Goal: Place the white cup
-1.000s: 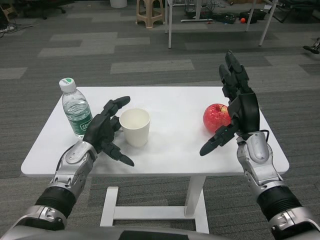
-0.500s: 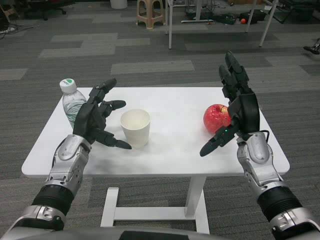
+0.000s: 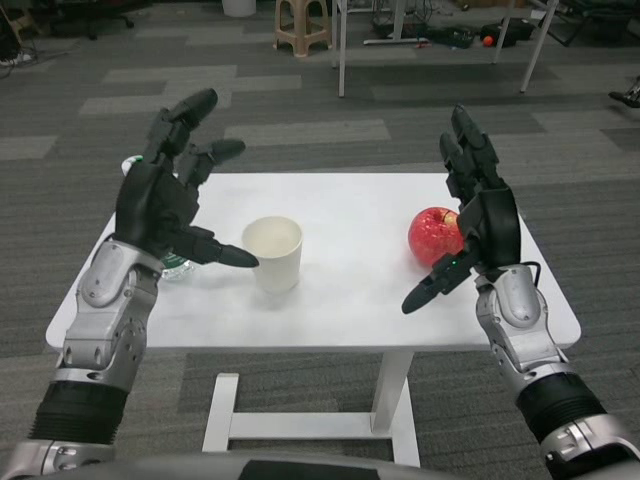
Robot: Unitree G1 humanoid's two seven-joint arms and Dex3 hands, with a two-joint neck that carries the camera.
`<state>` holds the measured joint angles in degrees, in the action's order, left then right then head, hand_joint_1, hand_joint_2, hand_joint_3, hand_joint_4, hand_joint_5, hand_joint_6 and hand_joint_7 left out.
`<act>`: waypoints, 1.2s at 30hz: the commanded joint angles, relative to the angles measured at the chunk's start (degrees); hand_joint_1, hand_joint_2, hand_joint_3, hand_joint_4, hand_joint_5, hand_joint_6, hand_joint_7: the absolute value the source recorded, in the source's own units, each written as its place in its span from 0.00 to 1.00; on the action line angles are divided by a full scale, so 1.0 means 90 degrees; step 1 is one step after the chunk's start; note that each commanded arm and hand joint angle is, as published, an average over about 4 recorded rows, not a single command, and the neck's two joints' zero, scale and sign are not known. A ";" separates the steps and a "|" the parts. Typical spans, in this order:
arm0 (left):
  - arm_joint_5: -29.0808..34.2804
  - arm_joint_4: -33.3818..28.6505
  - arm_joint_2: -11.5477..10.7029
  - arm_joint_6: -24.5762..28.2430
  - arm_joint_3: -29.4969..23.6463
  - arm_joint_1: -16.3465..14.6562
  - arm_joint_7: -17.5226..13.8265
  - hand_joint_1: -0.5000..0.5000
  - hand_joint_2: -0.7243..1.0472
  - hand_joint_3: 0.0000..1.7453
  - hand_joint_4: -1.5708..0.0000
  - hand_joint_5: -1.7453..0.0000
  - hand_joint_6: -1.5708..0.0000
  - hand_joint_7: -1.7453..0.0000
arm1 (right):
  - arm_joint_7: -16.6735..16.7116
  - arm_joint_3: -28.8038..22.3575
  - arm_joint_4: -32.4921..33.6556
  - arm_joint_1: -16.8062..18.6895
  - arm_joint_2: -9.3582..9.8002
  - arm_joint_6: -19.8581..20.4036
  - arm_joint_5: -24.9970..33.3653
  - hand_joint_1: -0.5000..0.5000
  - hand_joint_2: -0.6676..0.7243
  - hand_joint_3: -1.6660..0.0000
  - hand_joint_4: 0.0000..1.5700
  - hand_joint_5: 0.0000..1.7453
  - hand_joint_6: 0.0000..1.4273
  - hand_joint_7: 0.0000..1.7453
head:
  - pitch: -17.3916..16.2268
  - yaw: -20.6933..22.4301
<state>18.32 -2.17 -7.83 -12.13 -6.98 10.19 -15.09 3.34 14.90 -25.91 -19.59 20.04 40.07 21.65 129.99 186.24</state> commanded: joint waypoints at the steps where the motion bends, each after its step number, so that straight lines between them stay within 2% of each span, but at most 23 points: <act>1: 0.0374 -0.0448 -0.0168 0.0191 -0.0025 -0.0199 -0.0013 0.00 0.40 0.05 1.00 0.62 1.00 0.70 | 0.0010 -0.0006 -0.0072 -0.0106 0.0022 0.0020 0.0036 0.09 0.86 1.00 0.00 0.00 0.00 0.00 | -0.0008 0.0001; 2: 0.0479 -0.0555 -0.0200 0.0230 -0.0020 -0.0238 -0.0013 0.00 0.39 0.05 1.00 0.66 1.00 0.72 | 0.0010 -0.0006 -0.0084 -0.0113 0.0024 0.0020 0.0036 0.08 0.86 1.00 0.00 0.00 0.00 0.00 | -0.0017 0.0001; 5: 0.0792 -0.0770 -0.0265 0.0323 0.0007 -0.0333 -0.0013 0.00 0.39 0.05 1.00 0.88 1.00 0.86 | 0.0010 0.0014 -0.0141 -0.0150 0.0027 0.0020 0.0036 0.10 0.86 1.00 0.00 0.00 0.00 0.01 | -0.0055 0.0033; 7: 0.1004 -0.0836 -0.0302 0.0342 0.0034 -0.0372 -0.0010 0.00 0.43 0.05 1.00 0.94 1.00 0.95 | 0.0010 0.0029 -0.0192 -0.0184 0.0027 0.0018 0.0036 0.10 0.86 1.00 0.00 0.00 0.00 0.00 | -0.0064 0.0028; 10: 0.1119 -0.0858 -0.0331 0.0357 0.0034 -0.0390 0.0002 0.00 0.45 0.05 1.00 0.94 1.00 1.00 | 0.0010 0.0033 -0.0250 -0.0226 0.0019 0.0020 0.0036 0.11 0.86 1.00 0.00 0.00 0.00 0.01 | -0.0066 0.0024; 13: 0.1111 -0.0924 -0.0356 0.0513 -0.0015 -0.0397 0.0007 0.00 0.48 0.05 0.99 0.94 1.00 1.00 | 0.0010 0.0033 -0.0285 -0.0240 0.0019 0.0015 0.0036 0.10 0.86 1.00 0.00 0.00 0.00 0.03 | -0.0066 0.0024; 15: 0.1109 -0.1004 -0.0400 0.0650 -0.0045 -0.0399 0.0007 0.00 0.50 0.05 0.99 0.94 1.00 1.00 | 0.0010 0.0033 -0.0299 -0.0250 0.0019 0.0015 0.0036 0.08 0.86 1.00 0.00 0.00 0.00 0.01 | -0.0066 0.0024; 17: 0.1104 -0.1102 -0.0473 0.0821 -0.0064 -0.0404 0.0002 0.00 0.53 0.05 1.00 0.94 1.00 1.00 | 0.0010 0.0033 -0.0309 -0.0260 0.0019 0.0015 0.0036 0.10 0.86 1.00 0.00 0.00 0.00 0.00 | -0.0066 0.0024; 23: 0.1011 -0.1366 -0.0883 0.1470 -0.0113 -0.0448 0.0007 0.00 0.55 0.05 1.00 0.94 1.00 1.00 | 0.0010 0.0033 -0.0314 -0.0275 0.0019 0.0011 0.0036 0.11 0.86 1.00 0.00 0.00 0.00 0.00 | -0.0126 -0.0018; 27: 0.1011 -0.1444 -0.1059 0.1692 -0.0132 -0.0475 0.0009 0.00 0.56 0.05 1.00 0.96 1.00 1.00 | 0.0010 0.0024 -0.0314 -0.0275 0.0019 0.0013 0.0036 0.10 0.86 1.00 0.00 0.00 0.00 0.00 | -0.0136 -0.0097; 32: 0.1002 -0.1449 -0.1083 0.1768 -0.0130 -0.0448 0.0007 0.00 0.60 0.05 1.00 0.94 1.00 1.00 | 0.0010 0.0024 -0.0321 -0.0277 0.0019 0.0011 0.0036 0.10 0.86 1.00 0.00 0.00 0.00 0.00 | -0.0138 -0.0088; 36: 0.0980 -0.1449 -0.1081 0.1768 -0.0123 -0.0419 0.0007 0.00 0.60 0.05 1.00 1.00 1.00 1.00 | 0.0010 0.0026 -0.0351 -0.0299 0.0019 0.0011 0.0036 0.11 0.86 1.00 0.00 0.00 0.00 0.02 | -0.0150 -0.0088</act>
<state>27.77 -14.53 -16.76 3.44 -7.95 6.45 -15.08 3.33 15.18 -28.82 -20.58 20.09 40.07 21.64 128.67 185.45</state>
